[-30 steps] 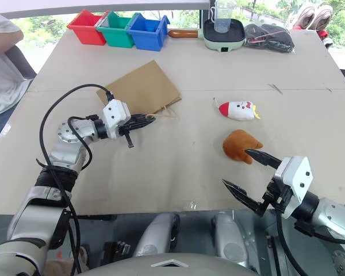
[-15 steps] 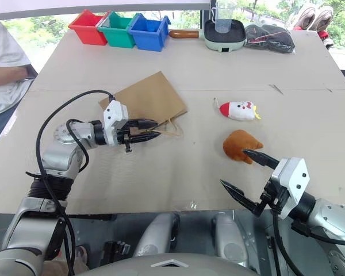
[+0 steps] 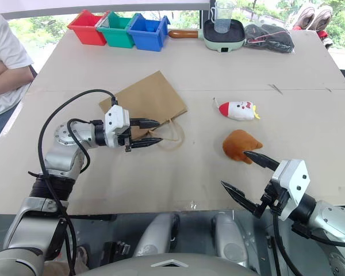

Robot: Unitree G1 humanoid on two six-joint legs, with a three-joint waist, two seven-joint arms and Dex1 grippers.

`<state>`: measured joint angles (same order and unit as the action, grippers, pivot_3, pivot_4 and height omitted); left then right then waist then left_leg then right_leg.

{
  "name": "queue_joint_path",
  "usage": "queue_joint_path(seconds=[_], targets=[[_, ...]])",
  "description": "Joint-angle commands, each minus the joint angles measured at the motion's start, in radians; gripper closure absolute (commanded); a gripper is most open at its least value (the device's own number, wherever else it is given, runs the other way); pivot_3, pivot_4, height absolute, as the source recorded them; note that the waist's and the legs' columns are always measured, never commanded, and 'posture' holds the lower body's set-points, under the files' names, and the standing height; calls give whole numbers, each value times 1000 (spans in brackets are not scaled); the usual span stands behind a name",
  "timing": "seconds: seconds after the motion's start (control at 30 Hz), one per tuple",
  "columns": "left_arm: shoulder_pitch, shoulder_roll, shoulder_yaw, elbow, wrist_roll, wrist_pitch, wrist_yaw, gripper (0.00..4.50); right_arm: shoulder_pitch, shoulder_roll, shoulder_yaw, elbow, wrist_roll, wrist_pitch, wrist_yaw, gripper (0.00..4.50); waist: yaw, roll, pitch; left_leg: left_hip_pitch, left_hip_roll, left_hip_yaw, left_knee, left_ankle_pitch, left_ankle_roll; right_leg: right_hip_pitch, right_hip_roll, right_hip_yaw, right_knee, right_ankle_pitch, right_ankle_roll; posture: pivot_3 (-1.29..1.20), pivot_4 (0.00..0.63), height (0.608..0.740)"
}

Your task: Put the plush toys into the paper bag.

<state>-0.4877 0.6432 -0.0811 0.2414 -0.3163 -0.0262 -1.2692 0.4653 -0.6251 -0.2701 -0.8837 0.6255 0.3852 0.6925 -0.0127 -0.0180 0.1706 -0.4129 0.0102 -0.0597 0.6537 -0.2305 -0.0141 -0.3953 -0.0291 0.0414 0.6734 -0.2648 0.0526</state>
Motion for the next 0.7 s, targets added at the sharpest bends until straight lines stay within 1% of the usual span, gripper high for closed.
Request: queue_joint_path(seconds=[0.03,0.07,0.1,0.13,0.17,0.2,0.23,0.27,0.4,0.47,0.5,0.57,0.63,0.7], targets=[[3,9,27,-57,-30,-1,-25,1825,-11,-6,-8,-18,6,-16,0,0,0,0,0,0,0,0,0,0,0,0,0,0,0,0,0,0,150,740],[3,6,25,-60,-33,20,-21,1825,-13,-6,-8,-17,7,-15,1,0,0,0,0,0,0,0,0,0,0,0,0,0,0,0,0,0,150,740],[3,4,21,-60,-31,39,-17,2340,-14,-7,-7,-16,7,-14,1,0,0,0,0,0,0,0,0,0,0,0,0,0,0,0,0,0,150,740],[3,2,17,-58,-27,51,-14,2625,-17,-7,-5,-15,5,-13,1,0,0,0,0,0,0,0,0,0,0,0,0,0,0,0,0,0,150,740],[3,1,14,-56,-24,59,-12,3072,-19,-7,-3,-14,5,-12,1,0,0,0,0,0,0,0,0,0,0,0,0,0,0,0,0,0,150,740],[6,-3,11,-56,-18,57,-8,3614,-24,-8,0,-12,2,-11,-1,0,0,0,0,0,0,0,0,0,0,0,0,0,0,0,0,0,150,740],[8,-12,13,-59,-21,67,4,4062,-31,-7,4,-11,0,-7,-6,0,0,0,0,0,0,0,0,0,0,0,0,0,0,0,0,0,150,740],[7,-22,17,-60,-24,79,19,4300,-40,-6,11,-10,-10,-3,-17,0,0,0,0,0,0,0,0,0,0,0,0,0,0,0,0,0,150,740],[4,-24,15,-52,-3,48,18,4300,-59,-2,35,-11,-37,0,-36,0,0,0,0,0,0,0,0,0,0,0,0,0,0,0,0,0,150,740],[6,-6,32,-64,-32,74,-6,4300,-60,-1,41,-12,-40,-1,-38,0,0,0,0,0,0,0,0,0,0,0,0,0,0,0,0,0,150,740],[11,13,38,-80,-68,106,-51,4300,-59,-1,42,-13,-42,-2,-39,0,0,0,0,0,0,0,0,0,0,0,0,0,0,0,0,0,150,740],[26,56,37,-95,-77,106,-110,3789,-58,0,44,-12,-43,-5,-40,0,-3,0,0,0,0,0,0,0,0,0,0,0,0,0,0,0,150,740],[27,68,32,-62,-27,23,-100,3269,-60,1,48,-10,-43,-6,-40,0,-2,0,0,0,0,0,0,0,0,0,0,0,0,0,0,0,150,740],[19,74,14,5,62,-141,-79,2331,-61,3,51,-9,-42,-9,-38,0,1,0,0,0,0,0,0,0,0,0,0,0,0,0,0,0,150,740]])
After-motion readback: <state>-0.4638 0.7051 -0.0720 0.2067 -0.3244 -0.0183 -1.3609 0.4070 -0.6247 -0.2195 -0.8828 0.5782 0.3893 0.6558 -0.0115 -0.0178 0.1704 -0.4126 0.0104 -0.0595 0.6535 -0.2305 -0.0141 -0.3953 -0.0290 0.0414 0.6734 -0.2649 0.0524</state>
